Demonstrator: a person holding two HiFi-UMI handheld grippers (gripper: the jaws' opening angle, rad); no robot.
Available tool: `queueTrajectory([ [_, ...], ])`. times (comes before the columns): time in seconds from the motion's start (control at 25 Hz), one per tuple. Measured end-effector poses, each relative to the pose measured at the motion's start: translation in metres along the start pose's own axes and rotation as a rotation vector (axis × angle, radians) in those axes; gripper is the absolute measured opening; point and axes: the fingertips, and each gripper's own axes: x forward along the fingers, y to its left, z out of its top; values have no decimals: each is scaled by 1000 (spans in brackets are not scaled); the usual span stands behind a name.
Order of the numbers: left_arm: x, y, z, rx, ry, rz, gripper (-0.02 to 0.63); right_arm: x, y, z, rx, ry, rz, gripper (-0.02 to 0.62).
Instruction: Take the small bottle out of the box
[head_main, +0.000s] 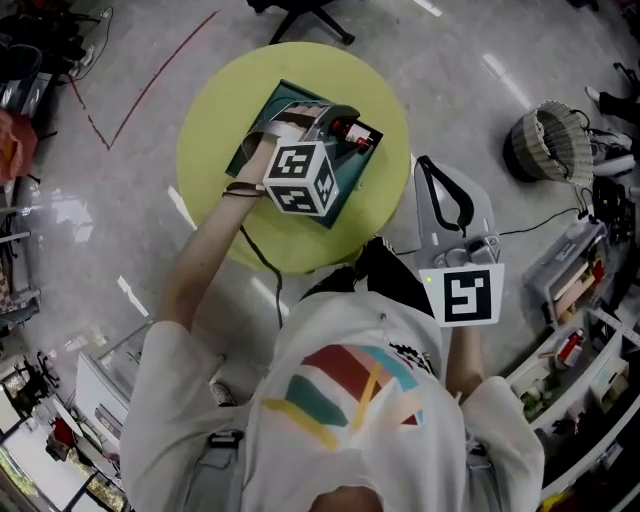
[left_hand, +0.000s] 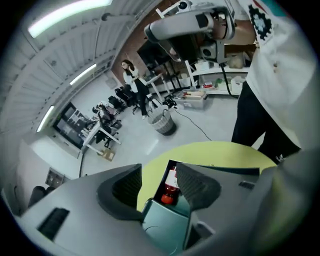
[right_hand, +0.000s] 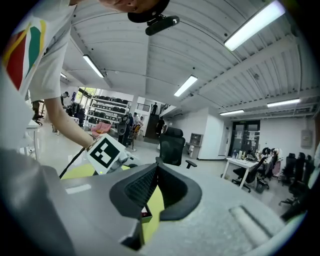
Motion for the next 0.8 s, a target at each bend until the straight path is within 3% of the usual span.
queueTrajectory([
  [0.28,52,-36,-33,142,147,-207,205,8,1,-19,10,48,23,2],
  [0.8,102,-55,-53,223,248,-278,204,14,-2,-42,12,127,40,3],
])
